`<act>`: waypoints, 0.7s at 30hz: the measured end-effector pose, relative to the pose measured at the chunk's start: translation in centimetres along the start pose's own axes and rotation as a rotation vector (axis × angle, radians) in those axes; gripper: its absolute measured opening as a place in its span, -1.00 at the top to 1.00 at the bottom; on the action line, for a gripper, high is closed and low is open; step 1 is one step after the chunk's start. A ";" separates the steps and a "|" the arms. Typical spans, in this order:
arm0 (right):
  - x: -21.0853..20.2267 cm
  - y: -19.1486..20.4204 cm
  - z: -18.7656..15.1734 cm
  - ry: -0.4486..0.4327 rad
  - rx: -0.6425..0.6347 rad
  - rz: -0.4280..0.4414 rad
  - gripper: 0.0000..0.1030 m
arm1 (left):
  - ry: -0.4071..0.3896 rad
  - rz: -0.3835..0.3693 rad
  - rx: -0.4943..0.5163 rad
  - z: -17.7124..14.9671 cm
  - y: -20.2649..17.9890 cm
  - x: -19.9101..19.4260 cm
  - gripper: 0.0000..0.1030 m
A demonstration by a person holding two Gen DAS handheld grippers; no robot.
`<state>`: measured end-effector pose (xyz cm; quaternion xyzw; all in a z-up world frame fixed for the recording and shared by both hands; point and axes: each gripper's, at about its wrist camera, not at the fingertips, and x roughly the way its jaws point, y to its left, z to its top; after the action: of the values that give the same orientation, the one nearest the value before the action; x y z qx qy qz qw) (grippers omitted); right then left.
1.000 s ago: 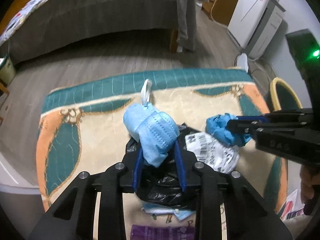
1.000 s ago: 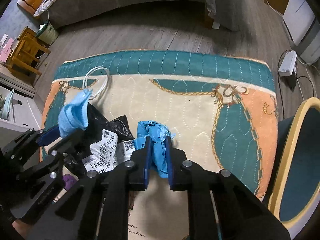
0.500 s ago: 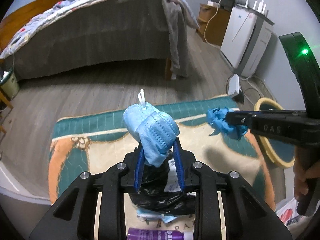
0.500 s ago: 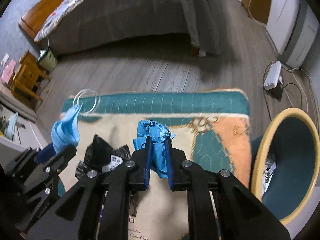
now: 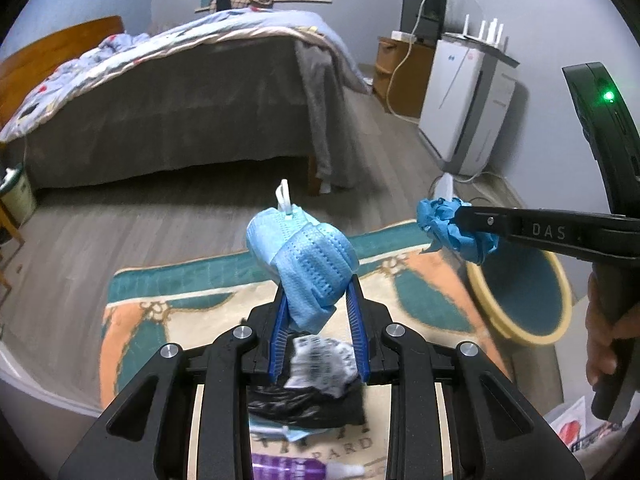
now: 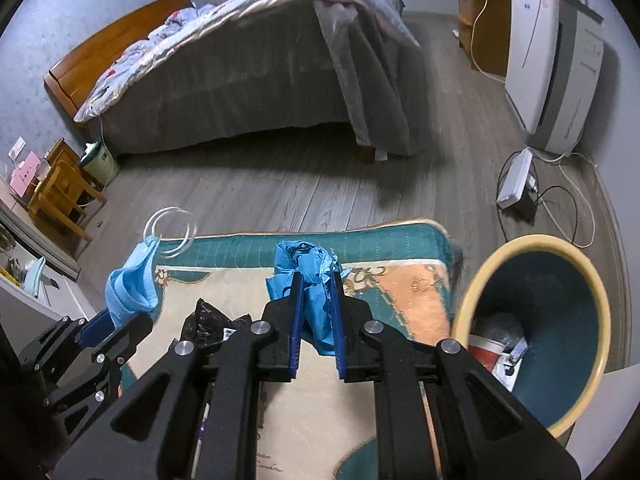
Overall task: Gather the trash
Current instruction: 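Lift the mask and glove and carry them toward the bin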
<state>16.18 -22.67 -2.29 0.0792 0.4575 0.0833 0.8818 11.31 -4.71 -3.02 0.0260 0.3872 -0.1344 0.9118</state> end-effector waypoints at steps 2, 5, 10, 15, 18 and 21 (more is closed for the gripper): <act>-0.7 -0.8 -0.2 -0.010 0.002 -0.008 0.76 | -0.004 -0.006 0.009 0.0 -0.7 -0.1 0.44; -1.7 -2.3 -0.4 -0.024 0.021 -0.012 0.76 | -0.004 -0.019 0.017 0.1 -1.7 0.0 0.44; -3.0 -4.5 -0.5 -0.046 0.054 -0.019 0.76 | -0.006 -0.040 0.038 0.3 -3.5 0.3 0.44; -3.7 -6.2 -0.6 -0.059 0.073 -0.029 0.76 | -0.004 -0.064 0.049 0.6 -5.1 0.7 0.44; -4.0 -7.4 -0.6 -0.063 0.087 -0.034 0.76 | -0.002 -0.081 0.055 0.8 -6.2 1.1 0.44; -4.3 -8.4 -0.8 -0.066 0.099 -0.042 0.76 | -0.001 -0.091 0.062 1.0 -7.0 1.3 0.44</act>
<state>13.69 -31.71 -1.16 0.1156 0.4331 0.0392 0.8930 11.00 -11.92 -2.87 0.0367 0.3831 -0.1879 0.9036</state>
